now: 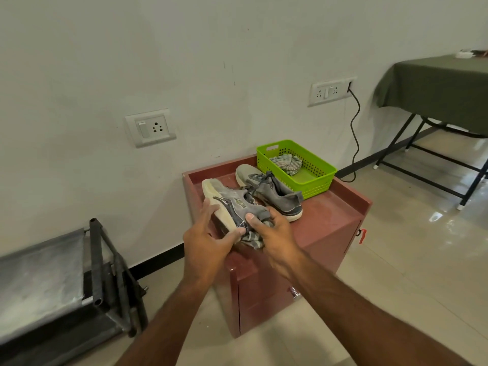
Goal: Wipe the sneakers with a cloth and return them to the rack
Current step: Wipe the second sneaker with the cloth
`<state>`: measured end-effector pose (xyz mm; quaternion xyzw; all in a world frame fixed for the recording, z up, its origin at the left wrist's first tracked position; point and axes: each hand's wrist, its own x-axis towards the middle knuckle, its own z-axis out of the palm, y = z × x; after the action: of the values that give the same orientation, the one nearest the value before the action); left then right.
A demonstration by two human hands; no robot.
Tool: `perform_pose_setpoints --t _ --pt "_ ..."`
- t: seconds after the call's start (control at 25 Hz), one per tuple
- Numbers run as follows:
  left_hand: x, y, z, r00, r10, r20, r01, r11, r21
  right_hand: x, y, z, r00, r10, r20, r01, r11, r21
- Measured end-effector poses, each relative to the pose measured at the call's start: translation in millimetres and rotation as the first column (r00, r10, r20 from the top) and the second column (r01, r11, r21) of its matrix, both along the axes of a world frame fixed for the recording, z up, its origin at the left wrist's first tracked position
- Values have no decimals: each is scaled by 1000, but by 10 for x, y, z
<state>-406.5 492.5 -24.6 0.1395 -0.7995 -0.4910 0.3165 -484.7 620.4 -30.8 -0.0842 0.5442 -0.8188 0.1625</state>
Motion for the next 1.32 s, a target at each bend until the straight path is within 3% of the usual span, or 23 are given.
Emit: perform_pose_setpoints --t 0.08,0.24,0.36,0.48,0.56,0.6,0.68,0.76,0.8,0.92,1.0,1.08,1.16,1.2,1.28,1.32 --pt "38 -83 -36 997 -56 61 60 995 -74 36 -38 -2 996 34 88 -25 995 -100" --pt "92 -202 -71 983 -47 177 100 948 -304 85 -24 15 988 121 98 -112 989 -98" --pt "92 -257 -63 988 3 152 68 888 -456 44 96 100 983 182 -8 -180 976 121" --pt "78 -311 -23 980 20 196 90 839 -537 -180 294 139 986 -97 -138 145 905 400" --pt "58 -307 -34 981 18 194 108 780 -616 -266 412 186 884 -223 -411 418 772 479" --pt "39 -285 -54 981 13 191 119 741 -660 -256 415 222 812 -155 -562 484 717 502" --pt "-10 -206 -105 982 14 190 136 643 -754 -192 297 296 674 135 -726 447 708 546" --pt "-60 -112 -144 985 11 171 134 573 -809 -128 119 245 547 432 -717 358 653 667" --pt "-76 -80 -148 987 3 159 130 563 -816 -99 92 213 525 495 -692 352 614 706" --pt "-72 -55 -132 984 8 179 144 556 -818 40 246 140 494 489 -719 428 583 691" --pt "-98 -93 -94 983 20 181 138 568 -811 202 386 121 425 539 -727 427 589 686" --pt "-140 -157 3 985 52 165 84 687 -722 260 475 139 332 662 -672 417 536 734" --pt "-162 -289 170 976 183 116 -108 876 -470 256 521 169 468 705 -532 398 370 840" --pt "-156 -358 250 965 242 104 -192 916 -352 222 535 169 565 626 -537 403 359 842" --pt "-130 -425 316 953 285 103 -243 922 -303 145 579 208 711 216 -670 486 537 689" --pt "-116 -432 331 949 300 100 -256 913 -316 91 543 263 735 -6 -678 535 618 575"
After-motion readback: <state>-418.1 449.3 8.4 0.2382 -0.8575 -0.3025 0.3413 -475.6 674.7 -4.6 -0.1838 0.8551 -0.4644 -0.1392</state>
